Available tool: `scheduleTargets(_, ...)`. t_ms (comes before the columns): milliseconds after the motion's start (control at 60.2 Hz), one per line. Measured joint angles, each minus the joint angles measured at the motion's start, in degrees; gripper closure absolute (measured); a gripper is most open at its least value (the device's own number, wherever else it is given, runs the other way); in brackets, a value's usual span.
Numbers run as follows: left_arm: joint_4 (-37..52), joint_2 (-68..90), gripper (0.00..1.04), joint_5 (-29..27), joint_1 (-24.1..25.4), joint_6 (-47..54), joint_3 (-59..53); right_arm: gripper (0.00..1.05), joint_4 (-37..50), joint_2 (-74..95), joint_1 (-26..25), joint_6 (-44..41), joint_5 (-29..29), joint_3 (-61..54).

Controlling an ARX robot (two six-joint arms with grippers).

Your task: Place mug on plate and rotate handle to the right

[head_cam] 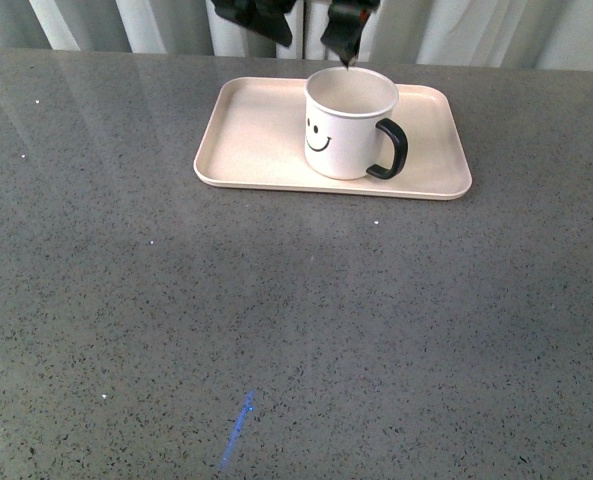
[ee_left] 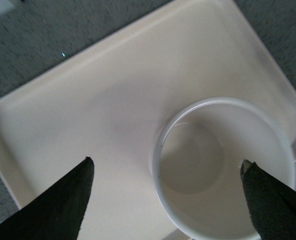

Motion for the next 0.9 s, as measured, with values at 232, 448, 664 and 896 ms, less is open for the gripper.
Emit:
scheduleTargets(232, 12.37, -16.02, 0.09, -1.29, 2.34, -1.11, -18.01, 0.09, 0.00, 0.00, 0.00, 0.00, 0.02, 0.00)
scheduleTargets(448, 29.88, -26.75, 0.14, -9.09, 3.98, -5.68, -36.15, 0.09, 0.00, 0.00, 0.00, 0.00, 0.00, 0.00)
scheduleTargets(664, 82.66, -41.40, 0.58, -29.44, 7.34, -10.12, -73.79, 0.09, 0.00, 0.00, 0.00, 0.00, 0.04, 0.00)
scheduleTargets(896, 90.99, -53.88, 1.03, -24.98, 12.35, -10.60, -95.58, 0.09, 0.00, 0.00, 0.00, 0.00, 0.00, 0.00)
